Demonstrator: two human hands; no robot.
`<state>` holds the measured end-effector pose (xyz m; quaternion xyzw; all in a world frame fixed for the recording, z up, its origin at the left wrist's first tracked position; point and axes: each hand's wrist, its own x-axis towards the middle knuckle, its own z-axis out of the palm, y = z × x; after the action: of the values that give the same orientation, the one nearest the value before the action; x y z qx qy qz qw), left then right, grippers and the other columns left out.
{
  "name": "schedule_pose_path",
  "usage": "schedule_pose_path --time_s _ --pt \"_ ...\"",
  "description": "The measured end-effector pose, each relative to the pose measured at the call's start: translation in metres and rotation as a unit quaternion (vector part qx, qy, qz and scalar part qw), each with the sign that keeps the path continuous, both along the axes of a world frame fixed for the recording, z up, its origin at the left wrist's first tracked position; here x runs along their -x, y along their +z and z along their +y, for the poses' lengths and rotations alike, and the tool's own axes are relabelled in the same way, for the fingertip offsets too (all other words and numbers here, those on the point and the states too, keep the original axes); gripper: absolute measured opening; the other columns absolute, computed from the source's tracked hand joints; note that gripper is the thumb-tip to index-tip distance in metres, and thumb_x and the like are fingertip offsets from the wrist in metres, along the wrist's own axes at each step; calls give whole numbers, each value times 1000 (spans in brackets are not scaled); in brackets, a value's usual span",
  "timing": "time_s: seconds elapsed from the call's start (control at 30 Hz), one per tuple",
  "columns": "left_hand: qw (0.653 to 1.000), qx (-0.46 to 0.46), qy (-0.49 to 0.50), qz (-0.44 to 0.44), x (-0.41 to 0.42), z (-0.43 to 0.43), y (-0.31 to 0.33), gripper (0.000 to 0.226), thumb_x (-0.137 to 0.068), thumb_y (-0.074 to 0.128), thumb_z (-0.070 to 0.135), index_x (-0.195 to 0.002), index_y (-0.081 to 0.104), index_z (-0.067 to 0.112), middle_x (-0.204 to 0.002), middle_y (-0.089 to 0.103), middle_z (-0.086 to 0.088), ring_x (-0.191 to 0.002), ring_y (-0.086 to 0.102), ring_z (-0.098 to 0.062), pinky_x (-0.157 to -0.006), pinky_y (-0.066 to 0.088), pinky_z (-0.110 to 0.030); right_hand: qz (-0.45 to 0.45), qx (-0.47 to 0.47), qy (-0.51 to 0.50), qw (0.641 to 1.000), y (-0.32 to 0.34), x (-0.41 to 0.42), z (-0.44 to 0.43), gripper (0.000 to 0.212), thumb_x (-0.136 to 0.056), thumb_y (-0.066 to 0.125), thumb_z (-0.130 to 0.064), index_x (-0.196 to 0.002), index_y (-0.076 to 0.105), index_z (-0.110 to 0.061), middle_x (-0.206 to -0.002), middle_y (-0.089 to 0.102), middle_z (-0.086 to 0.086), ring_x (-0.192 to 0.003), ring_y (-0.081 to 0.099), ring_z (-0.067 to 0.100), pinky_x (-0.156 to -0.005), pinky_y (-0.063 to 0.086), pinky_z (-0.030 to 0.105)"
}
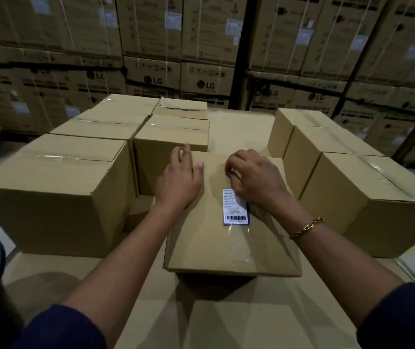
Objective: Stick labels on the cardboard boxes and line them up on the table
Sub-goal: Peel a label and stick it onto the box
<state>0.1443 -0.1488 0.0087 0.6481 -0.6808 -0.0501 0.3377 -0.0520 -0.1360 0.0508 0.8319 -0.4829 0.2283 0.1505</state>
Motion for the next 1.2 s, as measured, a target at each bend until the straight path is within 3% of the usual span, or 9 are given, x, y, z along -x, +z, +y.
schedule_pose_path --time_s 0.33,0.53,0.7,0.9,1.0,1.1,1.2 --pt "999 -37 -4 -20 3 -22 1 63 -106 29 51 -161 16 23 -165 20 -8 -135 45 -38 -99 42 -49 -38 20 -4 999 -5 25 10 7 -88 65 -17 -95 67 -17 -91 71 -2 -88 60 23 -69 36 30" --pt "998 -52 2 -32 4 -31 2 64 -106 28 51 -161 16 21 -164 21 -11 -133 47 -40 -97 43 -48 -91 -31 24 995 -5 29 15 29 -85 69 -15 -112 62 -21 -106 67 -5 -93 62 20 -77 51 39" --pt "998 -55 2 -31 3 -32 3 64 -106 28 52 -161 16 21 -164 21 -11 -134 46 -40 -98 43 -49 -129 -98 13 987 -7 22 14 49 -88 70 -17 -128 47 -33 -119 51 -11 -89 65 7 -68 55 35" --pt "998 -64 0 -25 4 -33 6 63 -106 29 51 -160 19 20 -164 21 -12 -134 46 -43 -100 41 -50 -242 -152 27 958 -7 17 11 72 -89 66 -5 -146 37 -37 -102 58 -14 -80 62 8 -72 57 29" --pt "998 -65 0 -27 4 -33 6 63 -106 30 50 -160 20 20 -164 21 -12 -134 46 -42 -100 41 -49 -287 -182 13 940 -3 19 10 60 -90 66 -10 -142 45 -33 -93 62 -11 -84 61 7 -77 54 29" --pt "997 -67 2 -32 5 -32 8 63 -106 29 50 -161 19 20 -164 21 -12 -133 46 -41 -99 41 -48 -225 -220 -56 947 -5 26 6 44 -89 67 -25 -132 57 -32 -104 59 -12 -96 59 12 -83 54 37" --pt "997 -66 -1 -34 5 -32 8 63 -106 29 50 -160 19 19 -164 21 -13 -133 47 -41 -98 42 -48 -156 -213 -128 956 -11 26 -1 46 -90 63 -41 -135 56 -31 -113 55 -11 -112 53 16 -84 50 37"
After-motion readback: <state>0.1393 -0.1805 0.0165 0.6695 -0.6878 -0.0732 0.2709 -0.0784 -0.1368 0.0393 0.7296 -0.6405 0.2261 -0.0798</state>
